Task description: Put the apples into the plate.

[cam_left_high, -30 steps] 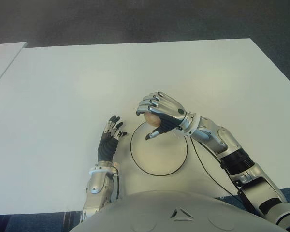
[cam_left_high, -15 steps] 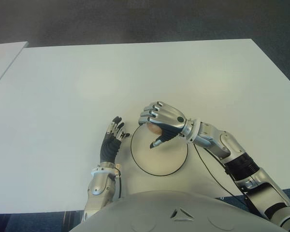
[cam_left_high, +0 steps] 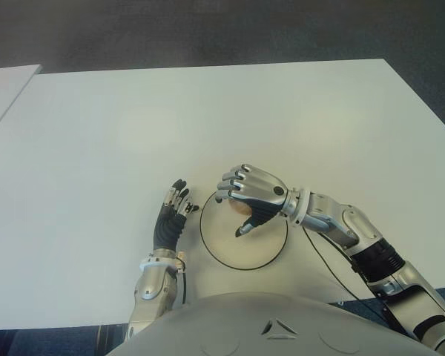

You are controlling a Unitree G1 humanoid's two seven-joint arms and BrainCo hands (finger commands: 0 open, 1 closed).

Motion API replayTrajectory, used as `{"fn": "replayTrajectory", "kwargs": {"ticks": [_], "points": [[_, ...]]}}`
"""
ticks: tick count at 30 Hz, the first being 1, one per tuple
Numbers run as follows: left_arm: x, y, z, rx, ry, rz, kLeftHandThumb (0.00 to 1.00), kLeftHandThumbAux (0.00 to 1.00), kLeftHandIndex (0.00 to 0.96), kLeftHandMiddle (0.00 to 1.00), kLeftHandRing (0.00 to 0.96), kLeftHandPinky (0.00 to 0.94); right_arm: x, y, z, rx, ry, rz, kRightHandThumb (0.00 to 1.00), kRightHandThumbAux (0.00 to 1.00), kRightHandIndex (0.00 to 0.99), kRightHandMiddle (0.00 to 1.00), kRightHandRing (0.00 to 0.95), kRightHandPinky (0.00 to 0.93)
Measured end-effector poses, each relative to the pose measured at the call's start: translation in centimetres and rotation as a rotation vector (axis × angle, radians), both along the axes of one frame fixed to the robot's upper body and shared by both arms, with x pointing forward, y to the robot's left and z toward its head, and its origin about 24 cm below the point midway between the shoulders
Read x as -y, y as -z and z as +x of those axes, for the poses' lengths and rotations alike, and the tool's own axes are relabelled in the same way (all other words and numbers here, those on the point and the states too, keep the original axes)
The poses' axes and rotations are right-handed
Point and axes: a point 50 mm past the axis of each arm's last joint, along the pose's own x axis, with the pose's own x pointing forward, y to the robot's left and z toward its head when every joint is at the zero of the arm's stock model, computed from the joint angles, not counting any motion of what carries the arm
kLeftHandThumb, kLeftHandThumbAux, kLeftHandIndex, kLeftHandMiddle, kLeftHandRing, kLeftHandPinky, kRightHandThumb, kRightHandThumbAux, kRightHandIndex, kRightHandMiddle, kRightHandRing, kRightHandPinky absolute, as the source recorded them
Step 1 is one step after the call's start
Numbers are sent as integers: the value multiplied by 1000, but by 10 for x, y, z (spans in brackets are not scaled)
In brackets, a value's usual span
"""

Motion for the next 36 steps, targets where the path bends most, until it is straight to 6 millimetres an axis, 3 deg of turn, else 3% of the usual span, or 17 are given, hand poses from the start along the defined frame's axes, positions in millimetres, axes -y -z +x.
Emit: {"fn": "replayTrajectory", "kwargs": {"ticks": [3,5,9,10,11,12,16,18,24,36], "points": [[0,0,0,-1,1,1,220,646,24,66,90,130,0,0,0,8,-3,13,850,677,398,510,800,815],[0,-1,0,-2,2,3,217,647,23,62,87,124,0,1,0,8,-3,16,858,668,424,546,772,755],[0,-1,0,-4,6,10,213,654,24,64,94,143,1,0,0,6,-2,18,824,675,434,469,580,555],[0,-1,0,-4,6,12,211,655,26,74,111,176,1,0,0,6,-2,17,698,586,371,355,414,420],[1,-1,0,-4,8,16,209,656,28,80,121,197,1,0,0,7,-1,17,616,530,329,281,308,333],[1,-1,0,-3,8,18,203,649,29,85,129,205,1,0,0,8,-1,17,482,481,221,180,197,213],[1,-2,-1,21,10,39,184,612,20,73,120,184,2,-1,1,16,-1,1,241,387,59,47,51,55],[1,-3,-1,29,12,47,177,591,14,65,113,180,3,0,1,17,-1,-14,165,351,24,19,21,22],[1,-3,-2,29,-6,68,188,561,10,80,138,220,6,-3,4,30,-13,-39,71,298,2,1,2,2],[0,-3,-1,31,-39,30,178,543,21,105,176,265,7,-6,7,51,-40,-35,42,278,0,0,0,0]]}}
